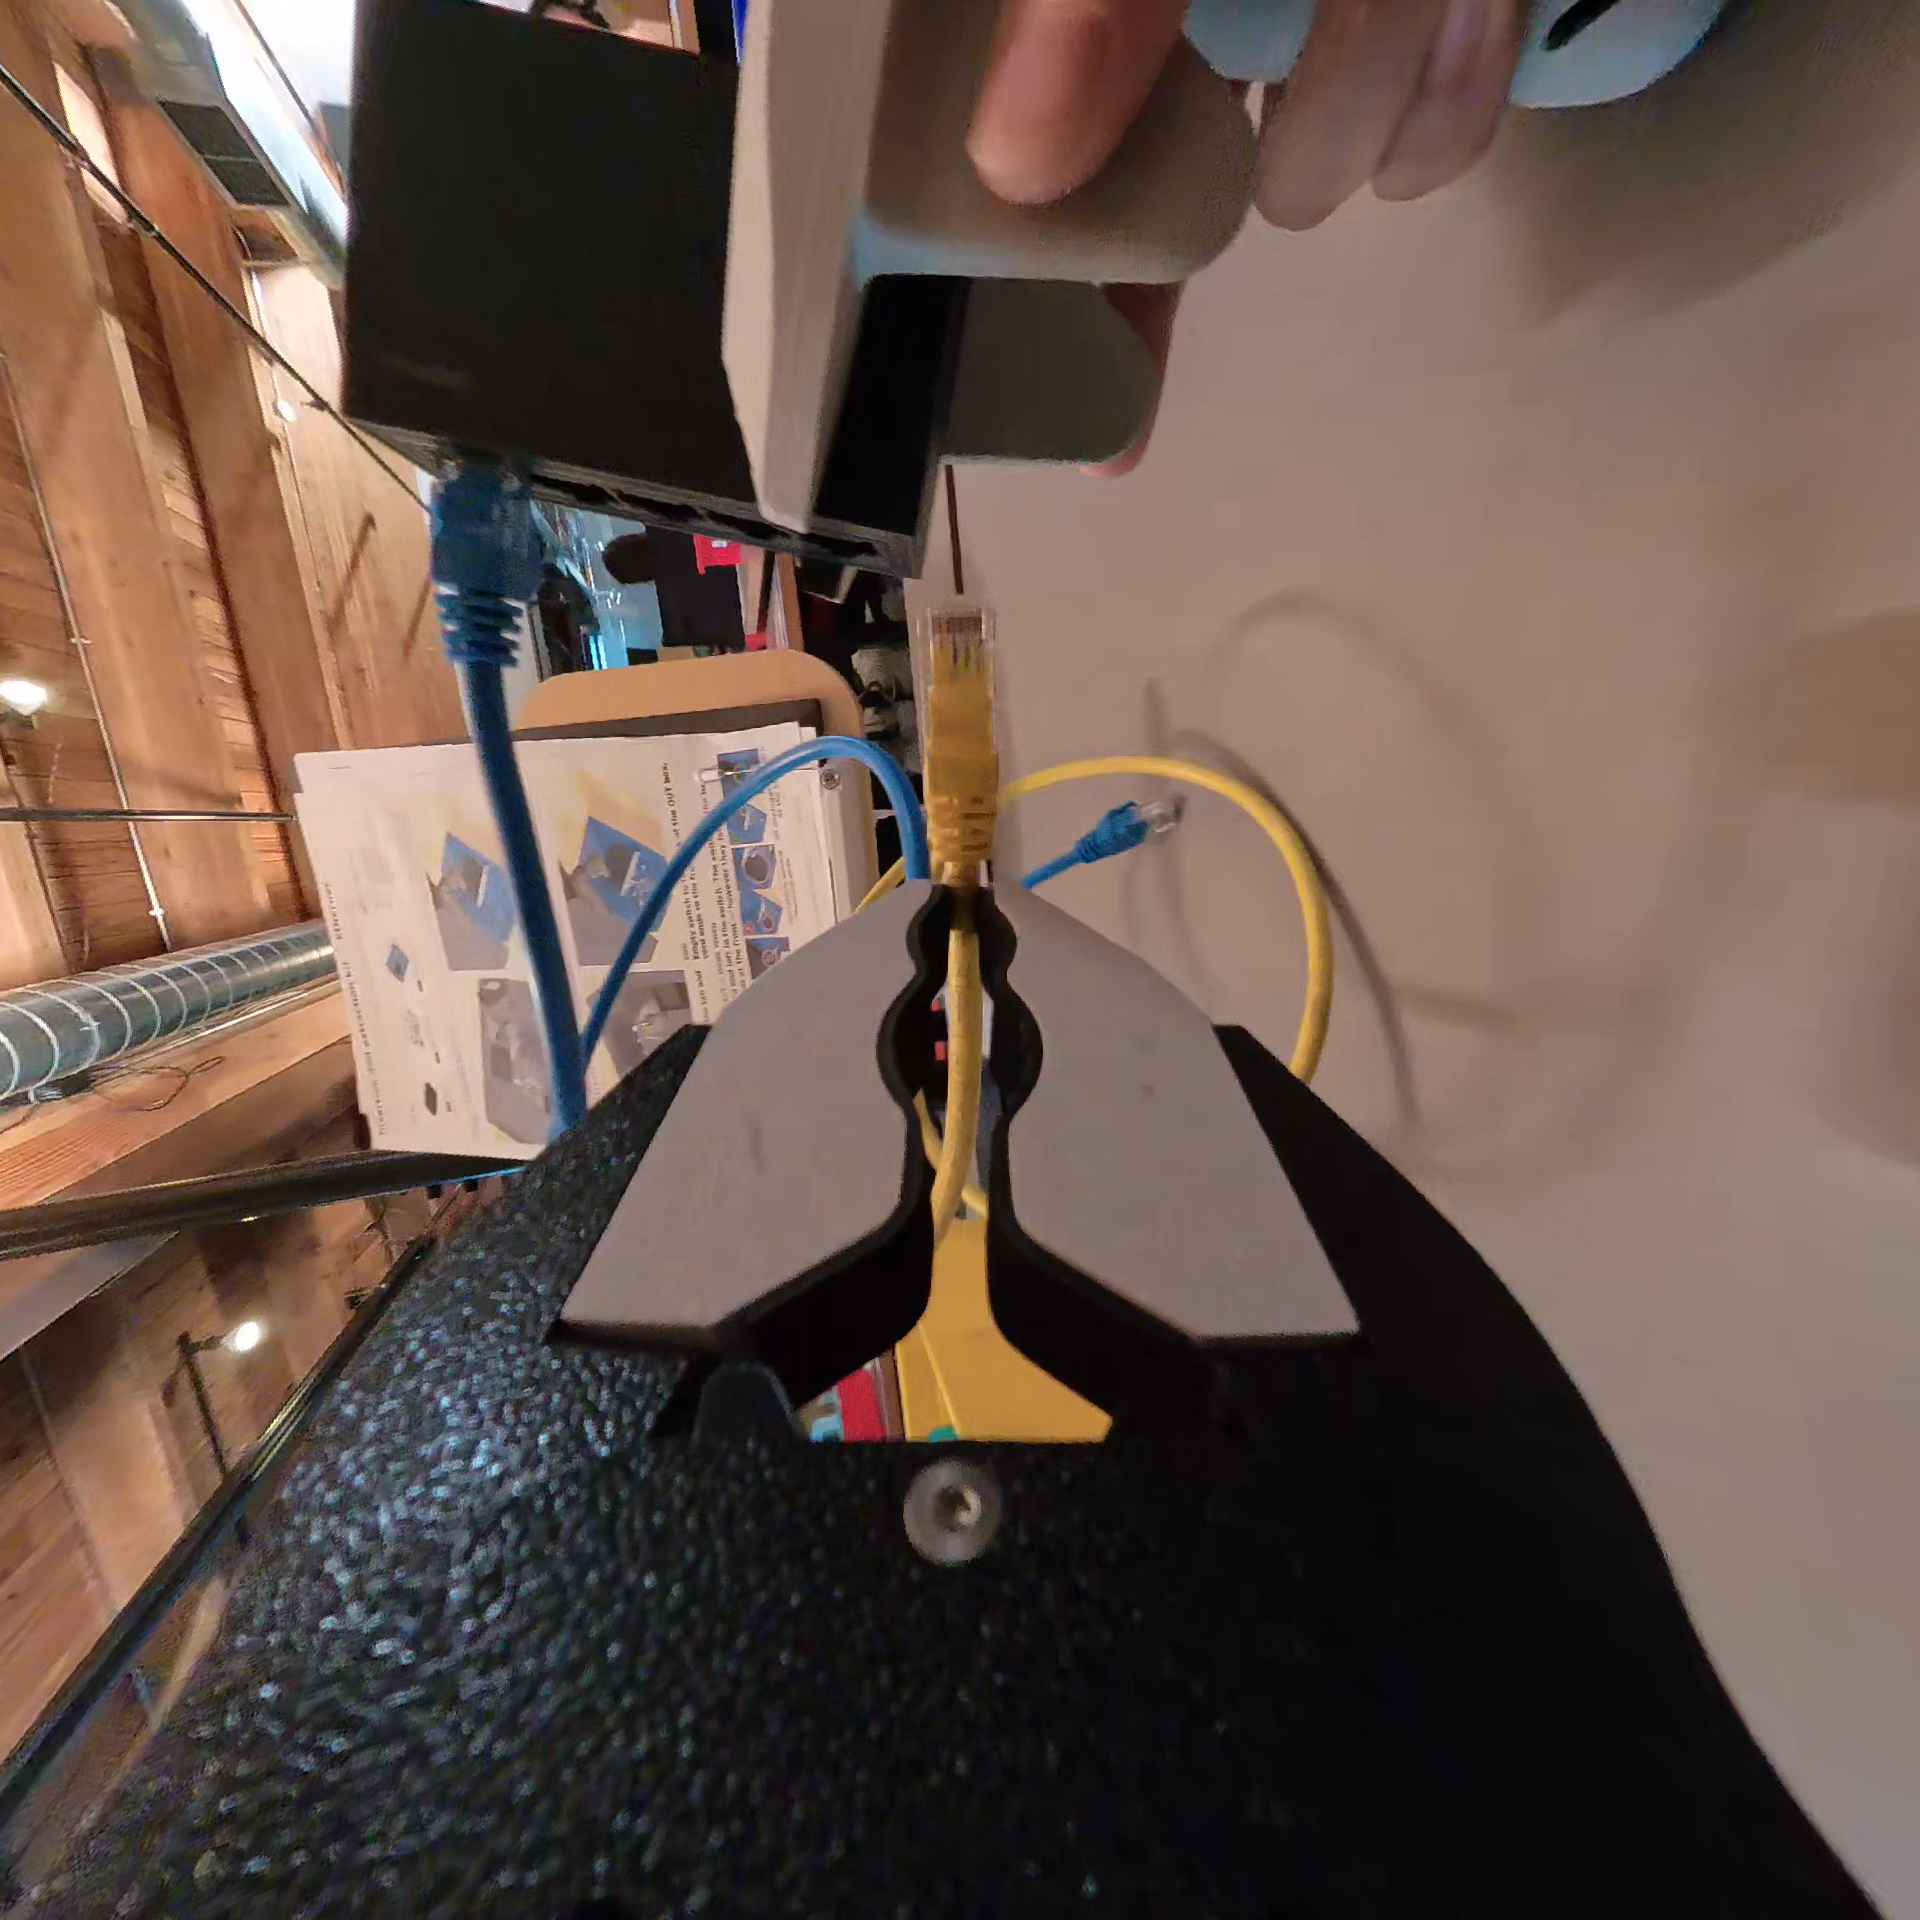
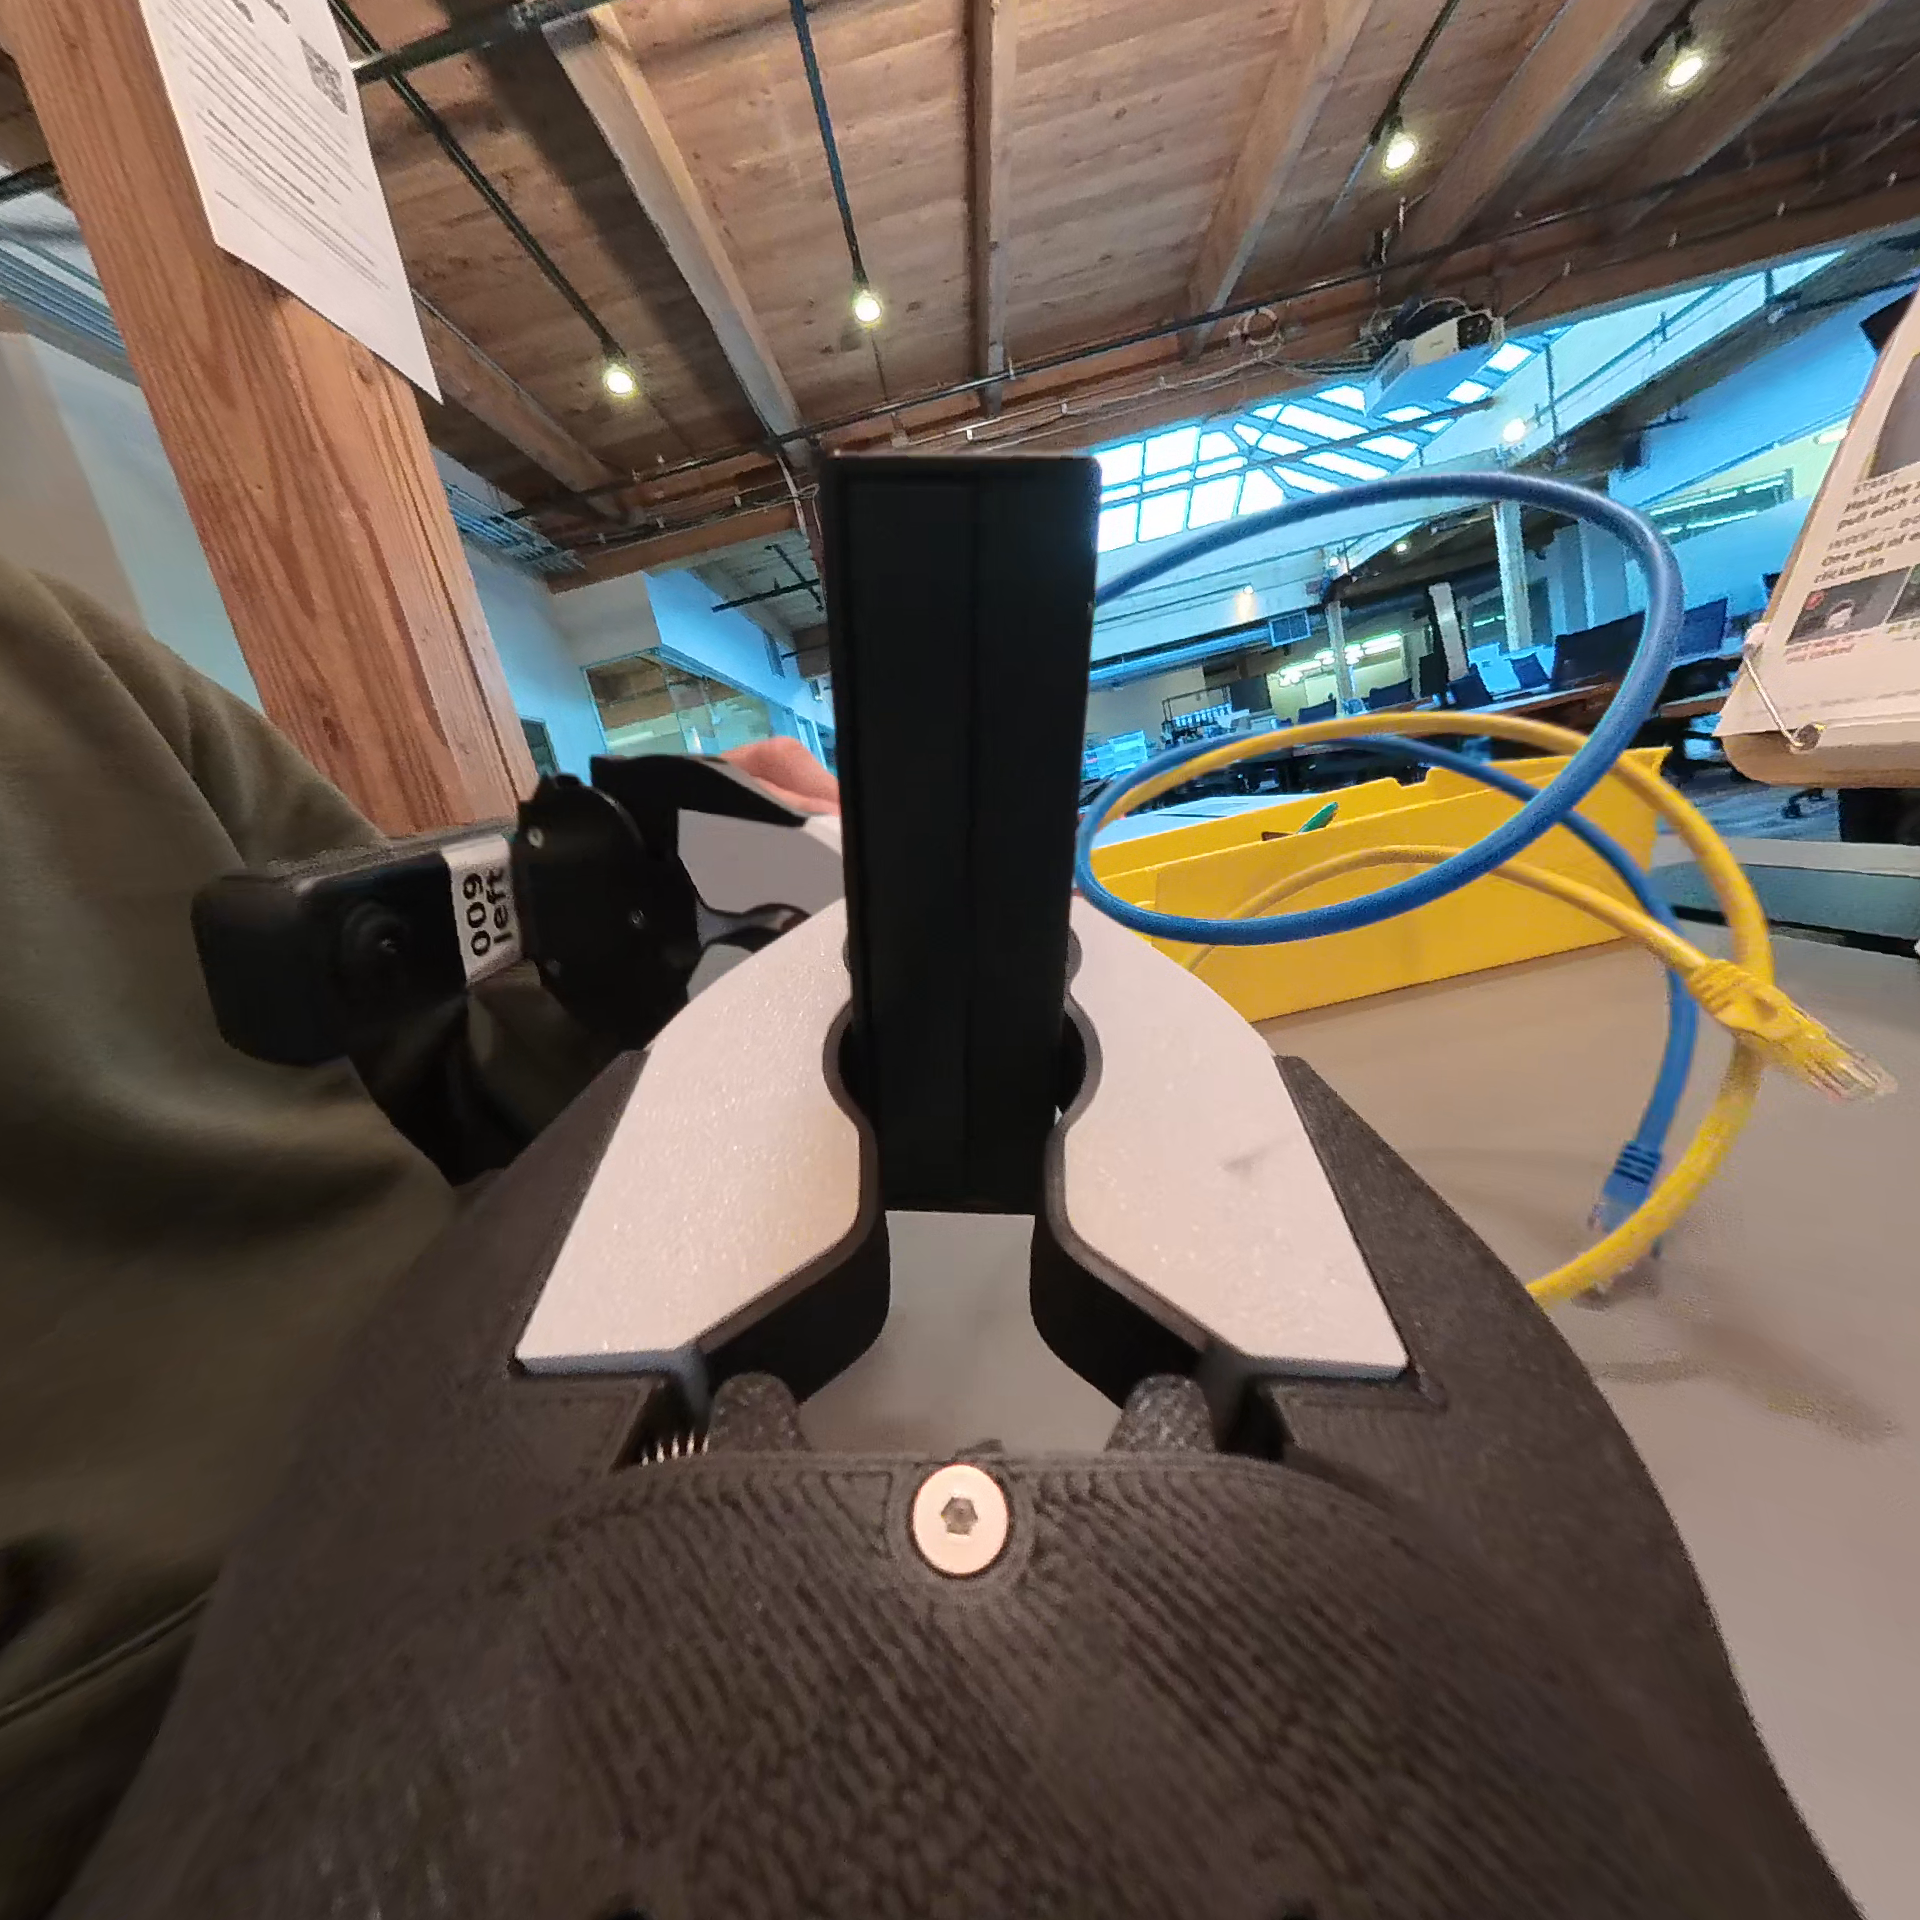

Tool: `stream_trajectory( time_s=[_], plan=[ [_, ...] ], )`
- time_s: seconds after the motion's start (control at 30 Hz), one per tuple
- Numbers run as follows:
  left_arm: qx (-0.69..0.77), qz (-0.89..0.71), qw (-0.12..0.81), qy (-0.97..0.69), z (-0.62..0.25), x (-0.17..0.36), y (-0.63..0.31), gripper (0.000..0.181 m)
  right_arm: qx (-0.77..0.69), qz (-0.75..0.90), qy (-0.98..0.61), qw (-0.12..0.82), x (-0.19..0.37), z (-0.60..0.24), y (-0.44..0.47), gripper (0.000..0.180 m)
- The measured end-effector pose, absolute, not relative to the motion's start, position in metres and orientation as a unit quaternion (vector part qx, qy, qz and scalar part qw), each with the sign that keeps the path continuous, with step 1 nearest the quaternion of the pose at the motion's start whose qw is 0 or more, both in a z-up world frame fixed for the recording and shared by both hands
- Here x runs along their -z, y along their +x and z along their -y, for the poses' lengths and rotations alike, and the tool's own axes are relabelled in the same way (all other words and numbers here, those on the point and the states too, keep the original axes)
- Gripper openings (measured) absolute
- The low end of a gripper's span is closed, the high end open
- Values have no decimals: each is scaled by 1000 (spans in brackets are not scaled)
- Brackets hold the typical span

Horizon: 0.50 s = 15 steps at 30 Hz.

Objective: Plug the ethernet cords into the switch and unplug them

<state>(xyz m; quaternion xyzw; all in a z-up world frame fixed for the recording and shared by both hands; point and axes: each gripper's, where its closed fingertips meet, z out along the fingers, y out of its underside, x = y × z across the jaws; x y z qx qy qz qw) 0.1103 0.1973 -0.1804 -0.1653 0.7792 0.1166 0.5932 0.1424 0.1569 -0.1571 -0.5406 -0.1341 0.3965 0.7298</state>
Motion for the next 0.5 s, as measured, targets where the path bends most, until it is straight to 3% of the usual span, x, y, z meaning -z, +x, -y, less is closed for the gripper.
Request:
stream_trajectory(
  time_s=[0.5],
  plan=[
    [-182,-779,571,-185,-204,172,119,4,-362,152,-553,735,159,-159,135,30]
  ],
)
